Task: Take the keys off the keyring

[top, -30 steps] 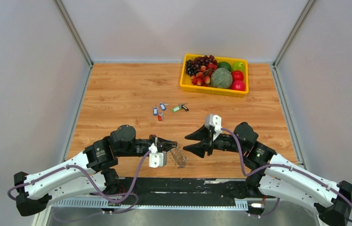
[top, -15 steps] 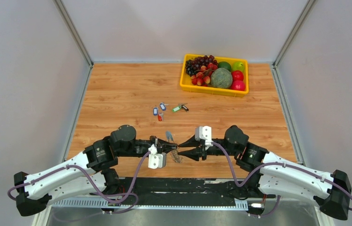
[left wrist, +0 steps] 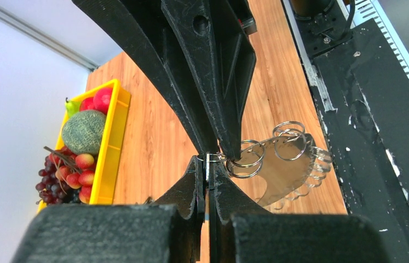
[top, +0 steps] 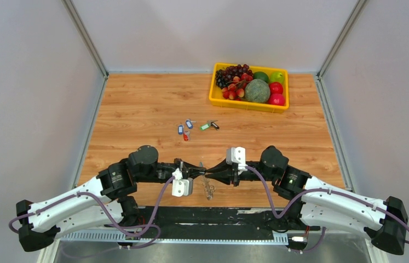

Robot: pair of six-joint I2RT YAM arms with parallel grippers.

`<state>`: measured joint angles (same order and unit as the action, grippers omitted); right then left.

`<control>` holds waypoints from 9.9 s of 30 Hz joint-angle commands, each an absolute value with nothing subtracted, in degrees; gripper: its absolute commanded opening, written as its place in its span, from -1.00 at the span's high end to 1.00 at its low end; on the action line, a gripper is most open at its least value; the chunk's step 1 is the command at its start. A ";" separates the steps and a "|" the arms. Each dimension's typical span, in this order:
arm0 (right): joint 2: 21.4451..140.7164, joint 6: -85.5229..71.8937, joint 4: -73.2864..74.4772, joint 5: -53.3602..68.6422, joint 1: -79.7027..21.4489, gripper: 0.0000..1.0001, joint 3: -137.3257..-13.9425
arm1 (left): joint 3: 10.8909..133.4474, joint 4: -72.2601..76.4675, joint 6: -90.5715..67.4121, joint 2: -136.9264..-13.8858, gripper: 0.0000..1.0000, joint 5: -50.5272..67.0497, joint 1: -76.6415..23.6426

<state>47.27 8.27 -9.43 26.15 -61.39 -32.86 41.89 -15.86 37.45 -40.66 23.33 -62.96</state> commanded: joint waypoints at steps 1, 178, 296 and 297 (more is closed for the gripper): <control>47.49 8.93 -11.07 26.93 -61.71 0.66 -34.81 | 42.80 -13.01 38.12 -39.71 1.00 25.71 -63.11; 48.18 6.02 -7.73 26.26 -63.83 0.35 -38.50 | 41.73 -12.98 40.34 -38.06 1.00 26.89 -63.11; 43.61 0.35 -9.76 16.64 -65.32 0.33 -34.14 | 41.93 -13.59 40.56 -37.52 1.00 26.98 -63.13; 44.11 0.32 -9.76 17.37 -65.29 0.34 -34.33 | 41.97 -13.57 40.59 -37.53 1.00 26.92 -63.12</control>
